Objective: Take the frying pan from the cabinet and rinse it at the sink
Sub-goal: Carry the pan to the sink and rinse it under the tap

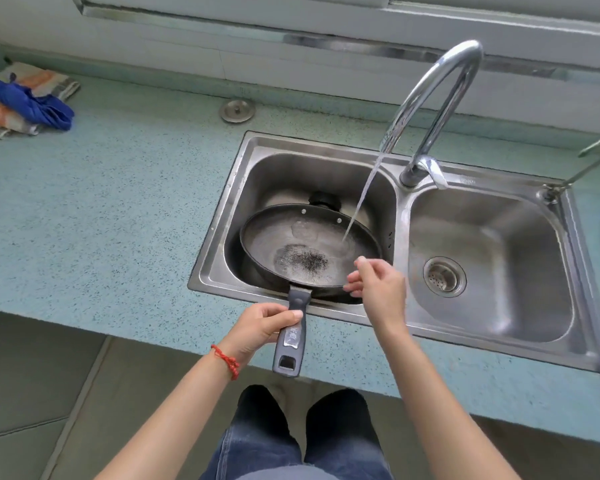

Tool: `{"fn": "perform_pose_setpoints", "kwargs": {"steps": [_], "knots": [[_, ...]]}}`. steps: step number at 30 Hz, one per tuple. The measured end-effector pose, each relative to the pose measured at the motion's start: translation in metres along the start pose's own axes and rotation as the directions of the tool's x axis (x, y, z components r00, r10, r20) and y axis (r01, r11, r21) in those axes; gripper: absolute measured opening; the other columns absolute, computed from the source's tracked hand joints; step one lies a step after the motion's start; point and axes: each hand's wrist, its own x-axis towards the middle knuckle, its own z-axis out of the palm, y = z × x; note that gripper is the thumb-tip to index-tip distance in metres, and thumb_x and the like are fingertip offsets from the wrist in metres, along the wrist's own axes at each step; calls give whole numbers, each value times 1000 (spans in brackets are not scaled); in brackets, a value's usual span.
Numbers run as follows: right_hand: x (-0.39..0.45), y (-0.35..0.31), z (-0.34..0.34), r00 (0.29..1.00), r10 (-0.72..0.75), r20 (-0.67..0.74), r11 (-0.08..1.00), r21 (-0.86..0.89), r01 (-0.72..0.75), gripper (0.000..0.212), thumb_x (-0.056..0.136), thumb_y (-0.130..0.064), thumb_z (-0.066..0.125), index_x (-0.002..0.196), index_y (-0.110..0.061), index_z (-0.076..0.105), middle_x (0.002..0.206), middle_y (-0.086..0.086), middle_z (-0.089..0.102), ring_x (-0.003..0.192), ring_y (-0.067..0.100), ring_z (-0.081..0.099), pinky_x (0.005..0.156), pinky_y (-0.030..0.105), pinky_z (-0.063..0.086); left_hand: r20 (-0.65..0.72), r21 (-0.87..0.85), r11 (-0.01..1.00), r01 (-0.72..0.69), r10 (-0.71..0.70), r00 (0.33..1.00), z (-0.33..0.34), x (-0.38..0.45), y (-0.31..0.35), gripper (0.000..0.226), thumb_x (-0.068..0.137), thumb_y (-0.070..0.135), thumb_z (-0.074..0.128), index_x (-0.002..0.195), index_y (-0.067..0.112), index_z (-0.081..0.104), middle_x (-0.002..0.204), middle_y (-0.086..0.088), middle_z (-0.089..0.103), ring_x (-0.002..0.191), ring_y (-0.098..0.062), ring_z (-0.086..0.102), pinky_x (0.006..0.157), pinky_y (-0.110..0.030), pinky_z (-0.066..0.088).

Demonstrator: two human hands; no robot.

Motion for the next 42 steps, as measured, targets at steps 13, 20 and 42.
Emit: {"fn": "perform_pose_setpoints", "kwargs": {"steps": [13, 20, 42], "knots": [[-80, 3, 59, 879, 361, 311, 932, -141, -333, 16, 74, -24, 66, 74, -9, 60, 61, 7, 60, 51, 20, 61, 51, 25, 50, 108, -81, 994, 68, -59, 992, 3, 12, 3, 28, 69, 29, 69, 67, 2, 64, 73, -18, 57, 64, -26, 53, 59, -28, 43], [-90, 2, 52, 915, 277, 295, 960, -53, -274, 20, 77, -3, 61, 57, -8, 57, 39, 0, 55, 31, 8, 52, 37, 15, 41, 49, -186, 983, -1, 10, 999, 16, 6, -1, 31, 87, 8, 53, 56, 3, 52, 37, 3, 52, 32, -9, 45, 34, -17, 34], [-138, 15, 3, 933, 40, 358, 999, 7, -46, 15, 67, -11, 63, 73, -9, 49, 53, 5, 55, 37, 18, 57, 42, 24, 45, 153, -364, 927, 91, -36, 988, 53, -15, 0, 7, 82, 6, 57, 78, 1, 60, 62, -6, 67, 59, -17, 63, 61, -29, 55]]}}
